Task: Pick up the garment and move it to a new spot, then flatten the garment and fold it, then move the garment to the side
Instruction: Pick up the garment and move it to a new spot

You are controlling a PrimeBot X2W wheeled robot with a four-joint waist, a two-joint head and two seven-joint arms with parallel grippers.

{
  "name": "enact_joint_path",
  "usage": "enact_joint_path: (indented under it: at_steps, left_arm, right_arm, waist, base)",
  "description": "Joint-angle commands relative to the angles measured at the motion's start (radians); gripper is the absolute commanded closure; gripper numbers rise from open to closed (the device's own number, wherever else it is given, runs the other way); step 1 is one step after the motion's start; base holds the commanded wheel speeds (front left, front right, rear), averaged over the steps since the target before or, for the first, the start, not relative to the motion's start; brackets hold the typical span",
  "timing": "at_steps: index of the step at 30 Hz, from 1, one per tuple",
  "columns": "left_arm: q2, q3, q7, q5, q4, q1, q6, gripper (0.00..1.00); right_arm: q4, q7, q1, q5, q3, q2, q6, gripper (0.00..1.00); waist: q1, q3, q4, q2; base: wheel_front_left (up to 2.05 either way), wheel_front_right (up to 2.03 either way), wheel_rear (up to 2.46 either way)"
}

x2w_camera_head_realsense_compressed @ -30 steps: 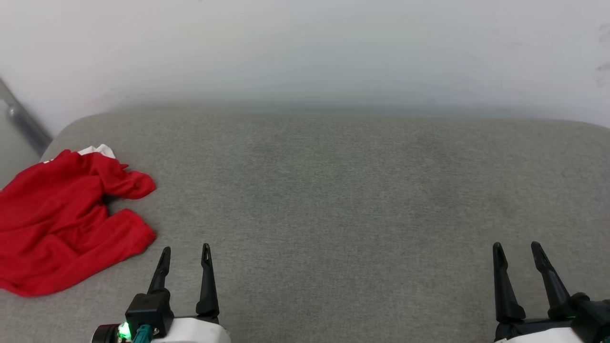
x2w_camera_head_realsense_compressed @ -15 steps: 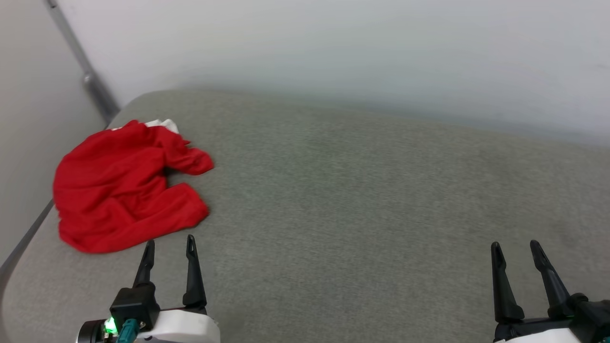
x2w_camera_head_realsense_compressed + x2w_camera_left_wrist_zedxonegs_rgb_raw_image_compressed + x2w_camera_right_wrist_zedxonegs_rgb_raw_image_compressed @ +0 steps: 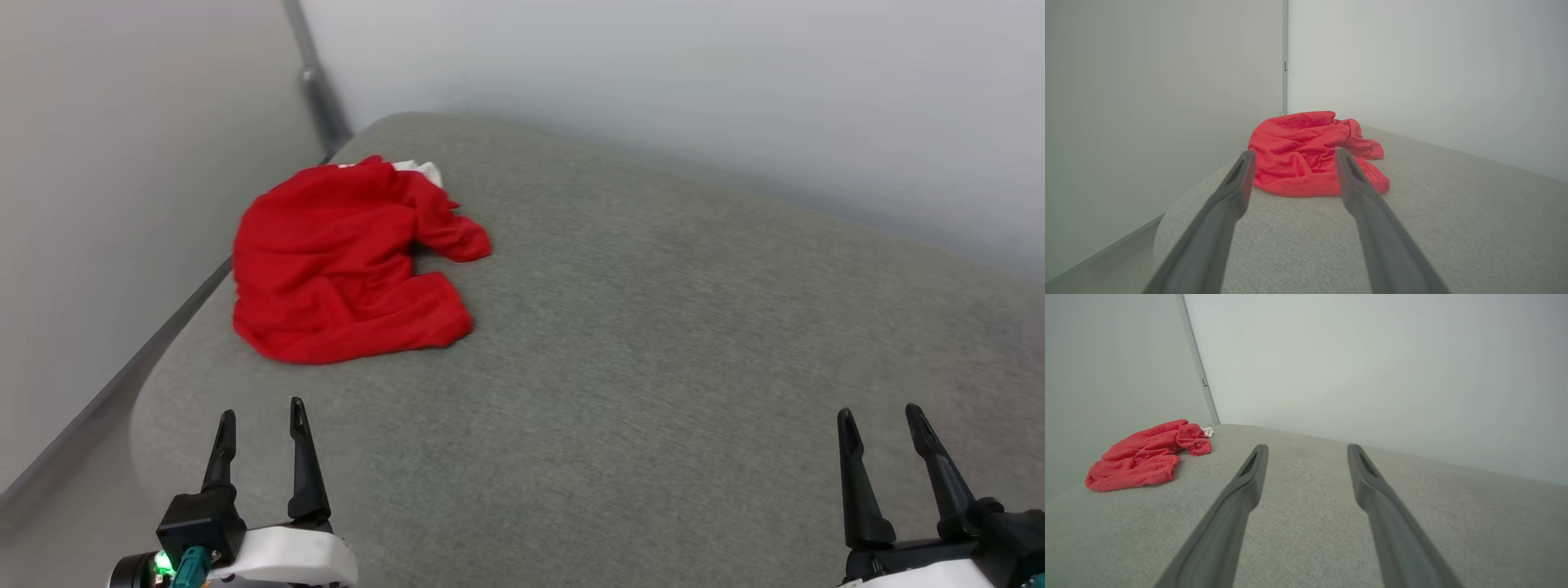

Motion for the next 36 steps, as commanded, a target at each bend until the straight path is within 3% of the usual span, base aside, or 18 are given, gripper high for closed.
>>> enact_joint_path:
  at_steps: [1, 6, 14, 19, 25, 30, 36]
  left_arm:
    - [0.001, -0.001, -0.003, -0.001, -0.003, -0.007, 0.002, 0.0]
    - [0.001, 0.011, -0.003, -0.007, 0.004, -0.004, 0.007, 0.0]
    - [0.001, 0.027, -0.003, -0.03, 0.01, -0.003, 0.013, 0.0]
    - [0.003, 0.052, -0.003, -0.013, 0.057, -0.072, -0.026, 0.0]
    - [0.043, 0.121, -0.003, -0.022, 0.125, -0.269, -0.092, 0.0]
    - [0.114, 0.197, -0.003, -0.056, 0.208, -0.487, -0.14, 0.0]
    - [0.199, 0.241, -0.002, -0.067, 0.273, -0.716, -0.158, 0.0]
  right_arm:
    - [-0.005, -0.002, 0.0, -0.007, -0.003, 0.001, 0.0, 0.0]
    - [-0.006, -0.002, -0.003, -0.015, 0.007, 0.001, -0.001, 0.0]
    - [0.0, -0.002, -0.026, -0.025, 0.021, 0.001, -0.001, 0.0]
    - [-0.012, -0.002, -0.03, -0.032, 0.011, 0.001, -0.001, 0.0]
    - [-0.036, -0.002, -0.061, -0.071, 0.001, 0.001, -0.001, 0.0]
    - [-0.075, -0.002, -0.111, -0.108, -0.01, 0.001, -0.001, 0.0]
    - [-0.134, -0.002, -0.178, -0.142, -0.024, 0.001, -0.001, 0.0]
  waist:
    - [0.0, 0.008, 0.042, 0.0]
    - [0.0, 0.012, 0.091, 0.0]
    - [0.0, 0.026, 0.097, 0.0]
    - [0.0, 0.044, 0.085, 0.0]
    - [0.0, 0.117, 0.039, 0.0]
    - [0.0, 0.221, -0.018, 0.0]
    - [0.0, 0.347, -0.077, 0.0]
  base:
    - [0.0, 0.0, 0.0]
    - [0.0, 0.0, 0.0]
    - [0.0, 0.0, 0.0]
    - [0.0, 0.0, 0.0]
    - [0.0, 0.0, 0.0]
    - [0.0, 0.0, 0.0]
    - [0.0, 0.0, 0.0]
